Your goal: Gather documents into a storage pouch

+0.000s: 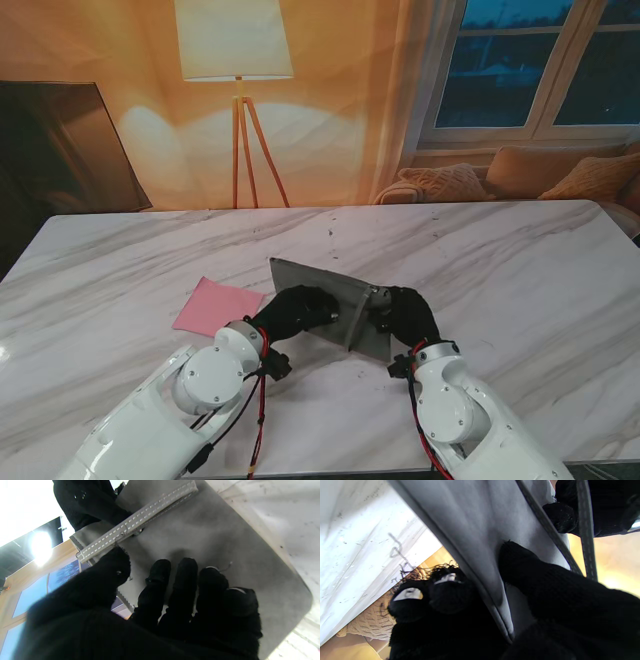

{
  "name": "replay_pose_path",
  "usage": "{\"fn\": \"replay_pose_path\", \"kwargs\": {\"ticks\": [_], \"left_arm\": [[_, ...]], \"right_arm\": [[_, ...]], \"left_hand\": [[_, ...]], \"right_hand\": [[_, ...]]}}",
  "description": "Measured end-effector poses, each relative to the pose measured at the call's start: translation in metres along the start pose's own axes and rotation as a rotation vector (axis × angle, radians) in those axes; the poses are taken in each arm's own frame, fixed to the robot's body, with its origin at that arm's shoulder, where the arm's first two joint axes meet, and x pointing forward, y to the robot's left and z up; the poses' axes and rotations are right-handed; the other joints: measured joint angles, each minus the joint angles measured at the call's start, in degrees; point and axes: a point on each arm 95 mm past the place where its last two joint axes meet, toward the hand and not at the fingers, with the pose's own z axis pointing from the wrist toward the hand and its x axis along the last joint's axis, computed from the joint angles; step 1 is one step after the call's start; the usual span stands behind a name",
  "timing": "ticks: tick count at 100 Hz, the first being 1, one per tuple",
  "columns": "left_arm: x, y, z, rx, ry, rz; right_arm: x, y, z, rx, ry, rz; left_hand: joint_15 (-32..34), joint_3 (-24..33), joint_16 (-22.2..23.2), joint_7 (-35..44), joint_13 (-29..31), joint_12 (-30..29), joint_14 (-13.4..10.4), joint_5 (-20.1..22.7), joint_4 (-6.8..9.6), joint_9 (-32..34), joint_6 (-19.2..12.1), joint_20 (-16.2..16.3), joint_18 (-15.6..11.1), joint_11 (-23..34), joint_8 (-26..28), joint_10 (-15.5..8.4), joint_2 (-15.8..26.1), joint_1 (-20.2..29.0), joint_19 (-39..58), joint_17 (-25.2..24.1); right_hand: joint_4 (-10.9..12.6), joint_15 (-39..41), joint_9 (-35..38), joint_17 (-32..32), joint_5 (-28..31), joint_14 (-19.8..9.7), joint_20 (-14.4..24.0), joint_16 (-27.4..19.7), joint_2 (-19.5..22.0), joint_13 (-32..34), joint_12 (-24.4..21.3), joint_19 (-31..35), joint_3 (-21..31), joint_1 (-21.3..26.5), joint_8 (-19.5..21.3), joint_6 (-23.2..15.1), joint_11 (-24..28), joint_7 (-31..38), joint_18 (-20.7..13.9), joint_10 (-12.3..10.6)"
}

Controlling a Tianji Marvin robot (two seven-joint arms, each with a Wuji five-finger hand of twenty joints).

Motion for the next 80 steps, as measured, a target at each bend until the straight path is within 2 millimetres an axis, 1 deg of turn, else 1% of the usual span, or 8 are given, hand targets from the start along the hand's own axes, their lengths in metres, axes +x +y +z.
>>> {"fn": "replay_pose_path", "kwargs": {"ticks": [18, 26, 31, 39, 46, 61, 72, 80], "left_arm": [[-0.003, 0.01, 0.004, -0.036, -0.001, -0.013], [-0.004, 0.014, 0.006, -0.047, -0.003, -0.019], [-0.005, 0.016, 0.007, -0.054, -0.001, -0.022], [-0.005, 0.02, 0.008, -0.066, 0.005, -0.025], [-0.004, 0.023, 0.009, -0.076, 0.012, -0.024], [-0.005, 0.031, 0.011, -0.092, 0.021, -0.027], [-0.005, 0.035, 0.014, -0.1, 0.021, -0.023], [-0.005, 0.037, 0.016, -0.099, 0.026, -0.018]], "right_arm": [[0.001, -0.001, 0.0, 0.003, -0.011, 0.003], [0.002, -0.001, 0.0, 0.003, -0.014, 0.006], [0.002, -0.001, 0.0, 0.004, -0.015, 0.006], [0.002, -0.002, -0.001, 0.005, -0.017, 0.006], [0.002, -0.002, -0.001, 0.005, -0.019, 0.008], [0.002, -0.002, -0.001, 0.004, -0.028, 0.011], [0.002, -0.002, 0.0, 0.004, -0.035, 0.014], [0.002, -0.002, -0.001, 0.009, -0.039, 0.02]], "left_hand": [[1.26, 1.25, 0.41, 0.88, 0.66, 0.64, 0.0, 0.01, -0.11, 0.0, 0.0, 0.01, 0.17, 0.86, -0.01, -0.02, -1.45, -0.17, 0.74, 1.06], [1.52, 1.72, 0.43, 1.03, 0.67, 0.7, 0.0, 0.01, -0.11, 0.0, 0.0, 0.01, 0.17, 1.33, -0.01, -0.05, -1.31, -0.17, 0.98, 1.11], [1.88, 2.43, 0.43, 1.32, 0.75, 0.72, 0.0, 0.01, -0.12, -0.05, 0.0, 0.01, 0.18, 1.46, -0.01, -0.07, -2.57, -0.17, 1.23, 1.28], [2.37, 3.23, 0.45, 2.34, 2.31, 1.2, -0.04, 0.04, -0.11, 1.96, -0.02, 0.01, 0.51, 2.17, -0.01, -0.17, -3.4, -1.12, 1.9, 2.52], [3.49, 3.9, 0.77, 3.14, 3.05, 1.55, -0.1, 0.05, -0.11, 1.61, -0.02, 0.02, 0.62, 2.85, 0.03, -0.18, -3.53, -1.36, 2.82, 3.37], [5.47, 5.43, 1.04, 6.48, 3.58, 2.47, -0.22, 0.71, -0.1, 2.29, -0.02, 0.02, 0.68, 4.4, 1.93, -0.25, -4.17, -2.48, 4.19, 4.2], [6.28, 5.65, 1.05, 9.89, 3.61, 2.78, -0.23, 0.66, -0.12, 2.29, -0.02, 0.02, 0.68, 5.16, 3.66, -0.79, -6.33, -4.07, 4.62, 4.61], [6.43, 7.45, 1.05, 13.39, 4.38, 3.28, -0.34, 0.58, -0.18, 2.35, -0.04, 0.02, 0.7, 5.84, 5.87, -0.93, -7.8, -5.31, 4.81, 5.28]], "right_hand": [[0.0, 0.01, -0.01, 0.16, 0.0, -0.03, 0.0, 0.0, 0.03, 0.03, -0.49, 0.07, 0.0, 0.0, 0.0, 0.0, 0.0, -0.01, 0.0, 0.02], [0.0, 0.02, -0.01, 0.21, 0.0, -0.04, 0.0, 0.0, 0.04, 0.03, -0.52, 0.09, 0.0, 0.0, -0.02, 0.0, 0.0, -0.03, 0.0, 0.02], [0.0, 0.03, -0.02, 0.23, 0.0, -0.12, 0.0, 0.0, 0.07, 0.04, -0.53, 0.09, 0.0, 0.0, -0.04, 0.0, 0.0, -0.03, 0.0, 0.03], [0.0, 0.04, -0.04, 0.24, 0.0, -0.16, 0.0, 0.0, 0.48, 0.04, -0.56, 0.1, 0.0, 0.0, -0.05, 0.0, 0.0, -0.18, -0.02, 0.02], [0.0, 0.05, -0.04, 0.3, 0.0, -0.21, 0.0, 0.0, 0.5, 0.04, -0.57, 0.1, 0.0, 0.0, -0.07, 0.0, 0.0, -0.18, -0.02, 0.02], [0.0, 0.09, -0.05, 0.34, 0.0, -0.23, 0.0, 0.0, 0.51, 0.05, -0.59, 0.11, 0.0, 0.0, -0.17, 0.0, 0.0, -0.19, -0.03, 0.02], [0.0, 0.1, -0.05, 0.36, 0.0, -0.23, 0.0, 0.0, 0.52, 0.05, -0.64, 0.11, 0.0, 0.0, -0.4, 0.0, 0.0, -0.2, -0.04, 0.02], [0.0, 0.11, -0.05, 0.37, 0.0, -0.23, 0.0, 0.0, 0.53, 0.05, -0.75, 0.12, 0.0, 0.0, -0.64, 0.0, 0.0, -0.2, -0.05, 0.02]]}}
